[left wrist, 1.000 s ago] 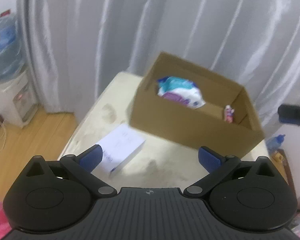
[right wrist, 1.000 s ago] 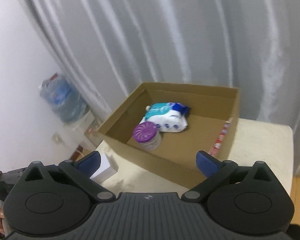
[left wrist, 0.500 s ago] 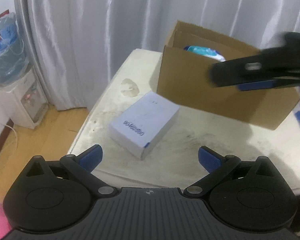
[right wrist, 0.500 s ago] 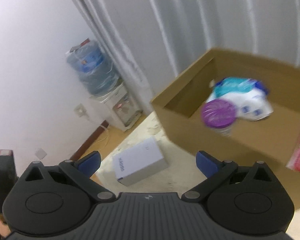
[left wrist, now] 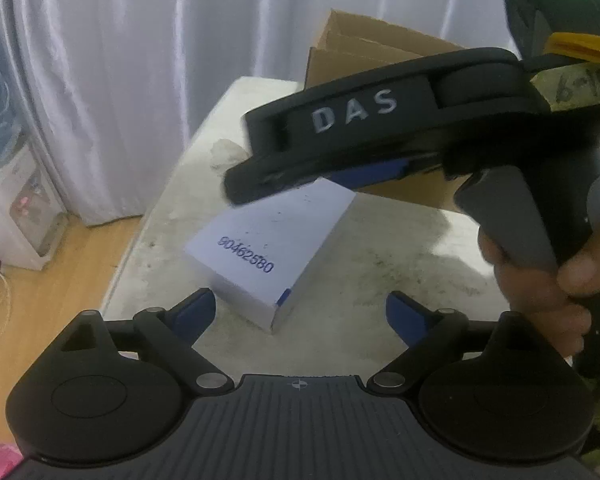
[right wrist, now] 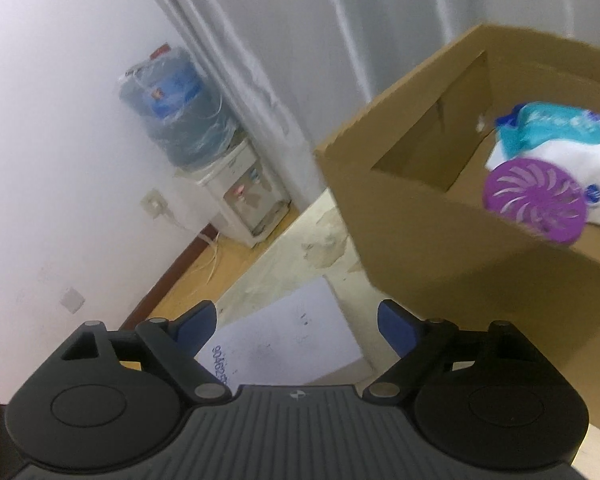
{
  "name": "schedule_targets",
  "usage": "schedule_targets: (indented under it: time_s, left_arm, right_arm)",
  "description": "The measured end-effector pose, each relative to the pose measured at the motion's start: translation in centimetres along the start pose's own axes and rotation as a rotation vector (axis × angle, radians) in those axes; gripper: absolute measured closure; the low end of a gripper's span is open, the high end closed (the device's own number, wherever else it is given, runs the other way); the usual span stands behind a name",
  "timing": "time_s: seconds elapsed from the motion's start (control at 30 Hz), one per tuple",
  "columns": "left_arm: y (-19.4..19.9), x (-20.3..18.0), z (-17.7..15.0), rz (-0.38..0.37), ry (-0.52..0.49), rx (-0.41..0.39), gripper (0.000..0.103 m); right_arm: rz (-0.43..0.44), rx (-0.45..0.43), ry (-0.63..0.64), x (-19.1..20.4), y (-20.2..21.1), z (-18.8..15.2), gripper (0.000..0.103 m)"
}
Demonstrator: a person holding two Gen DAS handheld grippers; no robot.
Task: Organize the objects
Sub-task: 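Move the right tool down toward the small white box on the table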
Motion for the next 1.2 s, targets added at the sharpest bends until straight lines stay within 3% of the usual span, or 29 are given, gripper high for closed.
schedule_targets:
  time_s: [0.3, 0.6, 0.87, 1.2]
  left_arm:
    - [-0.2, 0.5, -0.1, -0.013, 0.019, 0.025, 0.011]
    - [0.6, -0.8, -0.4, -0.048, 0.018, 0.056, 0.010]
    - [2.3, -5.4, -0.4, -0.126, -0.057, 0.059, 0.010]
    - [4.4, -14.0, -1.5, -0.247, -0.213, 0.079, 0.010]
  right_arm:
    - [0.052, 0.079, -0.014, 0.5, -0.1, -0.5, 0.013]
    - [0.071, 0.093, -0.087, -0.3, 2.2, -1.9, 0.012]
    - [0.030, 0.066, -0.185, -2.9, 7.5, -5.0, 0.011]
    - [-0.053, -0.027, -0.345, -6.3, 14.9, -10.0, 0.011]
Point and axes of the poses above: each gripper's, at about its wrist camera, not at the fingertips, and y roughly against the way its jaws point, x to its left, z to its top, the point moved 10 cm from there along -y, roughly the way its jaws point, and after that the axes turned 12 degrees about z, right-handed, at the moved point
